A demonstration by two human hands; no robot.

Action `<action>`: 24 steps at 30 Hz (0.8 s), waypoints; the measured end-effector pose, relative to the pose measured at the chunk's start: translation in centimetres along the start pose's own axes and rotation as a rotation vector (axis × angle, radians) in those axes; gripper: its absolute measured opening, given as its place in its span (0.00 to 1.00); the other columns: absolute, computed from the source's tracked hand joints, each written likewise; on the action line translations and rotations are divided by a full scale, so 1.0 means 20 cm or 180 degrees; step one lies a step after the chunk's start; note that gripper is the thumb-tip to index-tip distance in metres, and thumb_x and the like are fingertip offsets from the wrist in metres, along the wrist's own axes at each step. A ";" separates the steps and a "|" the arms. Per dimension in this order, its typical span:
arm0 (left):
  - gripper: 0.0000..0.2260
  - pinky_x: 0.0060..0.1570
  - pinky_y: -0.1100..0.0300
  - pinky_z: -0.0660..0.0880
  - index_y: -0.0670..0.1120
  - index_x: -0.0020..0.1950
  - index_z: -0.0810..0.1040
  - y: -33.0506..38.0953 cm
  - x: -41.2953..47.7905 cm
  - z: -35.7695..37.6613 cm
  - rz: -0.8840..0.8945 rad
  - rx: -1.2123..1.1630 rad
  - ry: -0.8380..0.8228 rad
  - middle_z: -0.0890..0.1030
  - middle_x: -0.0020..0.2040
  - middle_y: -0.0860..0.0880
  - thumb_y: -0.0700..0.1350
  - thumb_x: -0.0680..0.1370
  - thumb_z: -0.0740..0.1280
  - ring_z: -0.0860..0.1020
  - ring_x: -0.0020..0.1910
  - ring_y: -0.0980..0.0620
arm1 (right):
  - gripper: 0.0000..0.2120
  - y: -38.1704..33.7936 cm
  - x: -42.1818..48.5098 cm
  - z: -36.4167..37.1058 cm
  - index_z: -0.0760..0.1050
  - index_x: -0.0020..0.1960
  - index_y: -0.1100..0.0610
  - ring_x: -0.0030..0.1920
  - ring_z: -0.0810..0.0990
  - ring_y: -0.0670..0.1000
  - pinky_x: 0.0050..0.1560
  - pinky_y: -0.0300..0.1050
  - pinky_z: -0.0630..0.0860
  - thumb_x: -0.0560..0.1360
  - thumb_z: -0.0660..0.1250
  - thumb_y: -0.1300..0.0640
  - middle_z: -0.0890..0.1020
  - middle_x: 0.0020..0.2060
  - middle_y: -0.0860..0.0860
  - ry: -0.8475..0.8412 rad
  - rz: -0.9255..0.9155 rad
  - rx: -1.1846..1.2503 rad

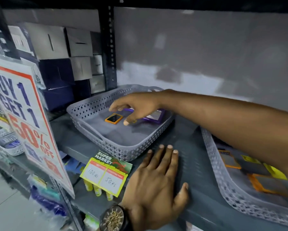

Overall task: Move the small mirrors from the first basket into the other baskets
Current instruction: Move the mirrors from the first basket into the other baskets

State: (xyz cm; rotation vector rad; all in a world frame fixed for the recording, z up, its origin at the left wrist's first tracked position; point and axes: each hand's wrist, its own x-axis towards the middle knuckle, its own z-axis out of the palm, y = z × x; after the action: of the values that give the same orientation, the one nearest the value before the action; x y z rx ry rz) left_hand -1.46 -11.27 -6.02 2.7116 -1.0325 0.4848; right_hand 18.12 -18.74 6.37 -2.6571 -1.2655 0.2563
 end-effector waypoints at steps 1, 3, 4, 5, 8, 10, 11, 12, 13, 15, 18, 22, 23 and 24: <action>0.35 0.75 0.45 0.55 0.43 0.79 0.58 0.00 0.00 0.00 -0.0016 0.0006 -0.0006 0.61 0.79 0.44 0.62 0.77 0.54 0.56 0.79 0.46 | 0.31 0.01 0.05 0.00 0.69 0.74 0.60 0.69 0.74 0.51 0.67 0.39 0.69 0.74 0.76 0.60 0.75 0.70 0.53 -0.0071 -0.0087 -0.0185; 0.35 0.75 0.43 0.56 0.43 0.78 0.59 0.00 0.00 -0.01 -0.0046 0.0006 -0.0042 0.61 0.79 0.44 0.62 0.76 0.55 0.56 0.79 0.46 | 0.31 0.05 0.13 0.02 0.69 0.74 0.57 0.68 0.73 0.49 0.67 0.45 0.68 0.74 0.76 0.59 0.75 0.71 0.51 -0.0175 -0.0256 -0.0611; 0.35 0.75 0.43 0.57 0.43 0.78 0.59 0.00 0.00 0.00 -0.0047 0.0020 -0.0045 0.61 0.79 0.45 0.62 0.76 0.56 0.56 0.79 0.45 | 0.31 0.08 0.17 0.02 0.70 0.73 0.56 0.65 0.74 0.45 0.64 0.41 0.70 0.73 0.76 0.59 0.77 0.69 0.50 -0.0148 -0.0319 -0.0698; 0.35 0.75 0.43 0.57 0.44 0.78 0.59 0.00 0.00 0.00 -0.0056 0.0041 -0.0054 0.61 0.79 0.45 0.62 0.76 0.56 0.55 0.79 0.45 | 0.30 0.11 0.20 0.03 0.72 0.71 0.54 0.59 0.75 0.38 0.58 0.31 0.71 0.72 0.76 0.60 0.79 0.66 0.49 -0.0052 -0.0354 -0.0708; 0.36 0.75 0.44 0.54 0.45 0.79 0.57 0.00 0.01 0.00 -0.0084 0.0036 -0.0056 0.59 0.80 0.46 0.62 0.76 0.55 0.53 0.79 0.45 | 0.27 0.19 0.28 0.06 0.77 0.66 0.52 0.48 0.70 0.30 0.44 0.17 0.64 0.69 0.77 0.62 0.83 0.56 0.43 0.0142 -0.0440 -0.0666; 0.36 0.76 0.44 0.50 0.47 0.80 0.53 0.00 0.01 0.00 -0.0076 -0.0032 -0.0068 0.56 0.81 0.48 0.62 0.76 0.54 0.49 0.80 0.46 | 0.24 0.23 0.31 0.08 0.79 0.61 0.47 0.42 0.72 0.25 0.42 0.16 0.64 0.67 0.77 0.63 0.79 0.45 0.27 0.0193 -0.0404 -0.0592; 0.36 0.76 0.44 0.50 0.47 0.80 0.53 0.00 0.01 0.00 -0.0079 -0.0038 -0.0065 0.56 0.81 0.48 0.62 0.76 0.54 0.49 0.80 0.46 | 0.24 0.24 0.33 0.08 0.78 0.58 0.43 0.40 0.72 0.22 0.41 0.16 0.64 0.67 0.77 0.62 0.76 0.41 0.22 0.0189 -0.0374 -0.0606; 0.36 0.76 0.44 0.51 0.47 0.80 0.54 0.00 0.01 0.00 -0.0082 -0.0029 -0.0060 0.56 0.81 0.48 0.62 0.76 0.54 0.49 0.80 0.45 | 0.25 0.25 0.34 0.09 0.75 0.58 0.40 0.39 0.71 0.21 0.40 0.16 0.64 0.67 0.76 0.61 0.74 0.39 0.18 0.0174 -0.0346 -0.0639; 0.36 0.76 0.43 0.51 0.47 0.80 0.54 0.00 0.01 0.00 -0.0087 -0.0030 -0.0060 0.57 0.80 0.47 0.63 0.76 0.55 0.50 0.80 0.45 | 0.26 0.25 0.34 0.09 0.72 0.59 0.39 0.39 0.71 0.20 0.40 0.16 0.64 0.68 0.76 0.58 0.72 0.40 0.16 0.0169 -0.0324 -0.0696; 0.35 0.76 0.43 0.52 0.47 0.80 0.56 0.00 0.01 0.00 -0.0072 -0.0034 -0.0075 0.58 0.80 0.47 0.62 0.76 0.55 0.52 0.79 0.44 | 0.25 0.27 0.34 0.10 0.71 0.60 0.38 0.41 0.72 0.21 0.40 0.17 0.64 0.68 0.75 0.55 0.73 0.42 0.17 0.0201 -0.0261 -0.0757; 0.35 0.76 0.44 0.53 0.46 0.79 0.58 0.00 0.00 0.00 -0.0059 -0.0059 -0.0067 0.60 0.80 0.46 0.62 0.76 0.55 0.54 0.79 0.44 | 0.25 0.27 0.27 0.06 0.73 0.62 0.39 0.43 0.76 0.26 0.41 0.19 0.67 0.68 0.74 0.54 0.79 0.45 0.27 0.0352 -0.0099 -0.0656; 0.34 0.76 0.45 0.54 0.46 0.79 0.58 0.00 0.00 0.01 -0.0045 -0.0075 -0.0087 0.60 0.80 0.46 0.62 0.77 0.53 0.53 0.79 0.45 | 0.24 0.21 0.08 -0.04 0.75 0.64 0.44 0.48 0.81 0.38 0.45 0.21 0.68 0.70 0.74 0.58 0.84 0.52 0.39 0.0609 0.0115 -0.0485; 0.33 0.76 0.45 0.55 0.46 0.79 0.58 0.00 0.00 0.00 -0.0022 -0.0072 -0.0099 0.60 0.80 0.46 0.62 0.77 0.52 0.53 0.79 0.45 | 0.24 0.19 0.01 -0.07 0.75 0.64 0.47 0.48 0.82 0.40 0.45 0.20 0.68 0.71 0.73 0.59 0.84 0.52 0.41 0.0680 0.0178 -0.0461; 0.33 0.76 0.45 0.55 0.46 0.79 0.58 0.00 0.00 0.00 -0.0011 -0.0066 -0.0122 0.60 0.80 0.46 0.62 0.77 0.51 0.53 0.79 0.45 | 0.23 0.16 -0.05 -0.10 0.76 0.64 0.50 0.47 0.82 0.41 0.45 0.21 0.69 0.71 0.73 0.61 0.84 0.51 0.41 0.0708 0.0230 -0.0434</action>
State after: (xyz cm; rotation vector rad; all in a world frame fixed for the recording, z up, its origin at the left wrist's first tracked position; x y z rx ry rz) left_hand -1.43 -11.25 -6.05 2.7142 -1.0363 0.4206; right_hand 20.30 -21.72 7.57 -2.7540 -1.1568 -0.1181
